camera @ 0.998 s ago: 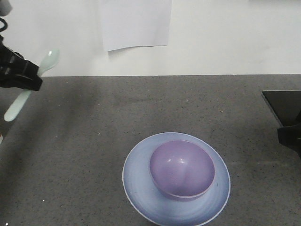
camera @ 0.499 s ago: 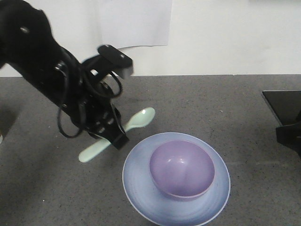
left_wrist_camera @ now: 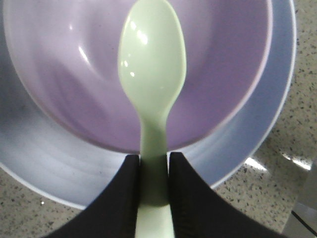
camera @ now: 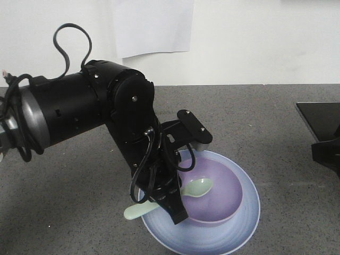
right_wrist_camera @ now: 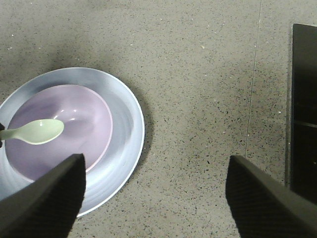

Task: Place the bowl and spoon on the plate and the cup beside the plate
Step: 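Swing the left gripper with the green spoon over the bowl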

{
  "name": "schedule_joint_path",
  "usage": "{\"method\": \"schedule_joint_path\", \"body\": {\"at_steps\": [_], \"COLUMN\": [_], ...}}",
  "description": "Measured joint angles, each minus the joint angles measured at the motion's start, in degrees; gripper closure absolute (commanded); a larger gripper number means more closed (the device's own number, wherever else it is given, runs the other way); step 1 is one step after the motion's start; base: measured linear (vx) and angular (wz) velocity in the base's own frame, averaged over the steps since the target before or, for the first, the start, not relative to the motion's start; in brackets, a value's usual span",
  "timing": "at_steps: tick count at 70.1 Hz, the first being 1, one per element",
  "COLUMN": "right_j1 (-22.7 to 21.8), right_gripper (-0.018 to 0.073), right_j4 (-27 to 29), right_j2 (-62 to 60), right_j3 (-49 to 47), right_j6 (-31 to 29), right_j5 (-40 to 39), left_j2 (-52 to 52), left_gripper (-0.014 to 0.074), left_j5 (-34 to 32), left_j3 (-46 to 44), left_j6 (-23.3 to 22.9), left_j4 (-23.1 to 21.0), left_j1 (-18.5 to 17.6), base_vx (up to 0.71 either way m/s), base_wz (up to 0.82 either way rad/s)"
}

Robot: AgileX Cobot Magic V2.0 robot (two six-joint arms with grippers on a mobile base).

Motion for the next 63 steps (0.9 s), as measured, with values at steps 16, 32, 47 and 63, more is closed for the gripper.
{"method": "schedule_joint_path", "body": {"at_steps": [16, 32, 47, 63], "right_j1": [0.0, 0.0, 0.0, 0.0], "right_gripper": [-0.001, -0.001, -0.001, -0.001], "right_j4": [0.0, 0.1, -0.1, -0.8], "right_j2": [0.0, 0.0, 0.0, 0.0], "right_j3": [1.2, 1.5, 1.5, 1.5], "right_j6": [0.0, 0.0, 0.0, 0.0], "right_j5": [-0.4, -0.4, -0.4, -0.4], "left_j2": [2.5, 6.6, 7.7, 7.7], "left_gripper": [0.0603, 0.0603, 0.0603, 0.0603], "left_j5": [-0.1, 0.2, 0.3, 0.4], "left_j3": [-8.6, -14.7, -14.8, -14.9], "left_j6": [0.0, -1.5, -4.3, -6.9], "left_j4": [-0.1, -0.3, 1.5, 2.5], "left_j1": [-0.3, -0.4, -0.4, -0.4], "base_vx": [0.0, 0.0, 0.0, 0.0], "base_wz": [0.0, 0.0, 0.0, 0.0]}}
